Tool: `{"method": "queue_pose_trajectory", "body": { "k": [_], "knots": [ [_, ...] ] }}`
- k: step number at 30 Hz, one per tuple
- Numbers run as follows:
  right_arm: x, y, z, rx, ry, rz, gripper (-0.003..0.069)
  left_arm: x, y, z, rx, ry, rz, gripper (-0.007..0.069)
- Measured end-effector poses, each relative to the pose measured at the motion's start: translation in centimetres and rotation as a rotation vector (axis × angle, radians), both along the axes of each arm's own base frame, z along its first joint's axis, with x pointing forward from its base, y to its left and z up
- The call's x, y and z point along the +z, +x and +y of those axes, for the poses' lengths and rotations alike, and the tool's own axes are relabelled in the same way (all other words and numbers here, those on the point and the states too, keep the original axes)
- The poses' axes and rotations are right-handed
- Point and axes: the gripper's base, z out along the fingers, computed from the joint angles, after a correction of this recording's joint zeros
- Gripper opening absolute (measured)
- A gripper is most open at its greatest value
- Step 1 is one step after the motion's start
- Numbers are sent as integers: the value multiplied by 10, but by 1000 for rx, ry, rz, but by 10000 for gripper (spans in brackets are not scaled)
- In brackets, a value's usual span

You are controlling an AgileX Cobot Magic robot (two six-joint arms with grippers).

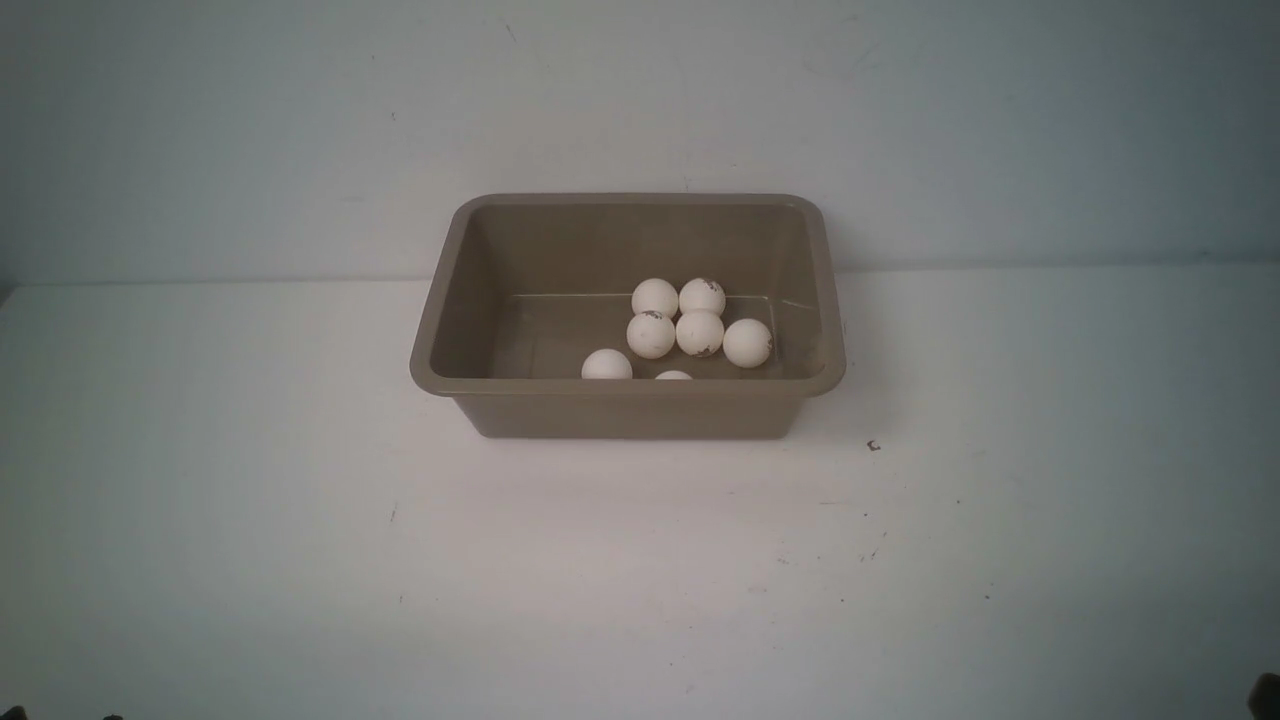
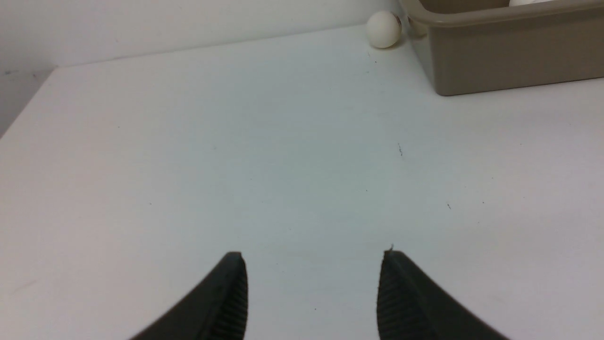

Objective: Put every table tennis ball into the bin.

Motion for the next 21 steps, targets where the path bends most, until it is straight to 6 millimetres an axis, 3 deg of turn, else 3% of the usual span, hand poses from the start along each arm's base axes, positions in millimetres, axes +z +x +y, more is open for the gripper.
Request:
{"method": "queue_pose_trajectory", "body": {
  "k": [21],
  "knots": [
    [0,0,0,4,-17,-2,472,0,0,0,0,0,0,342]
  ]
}}
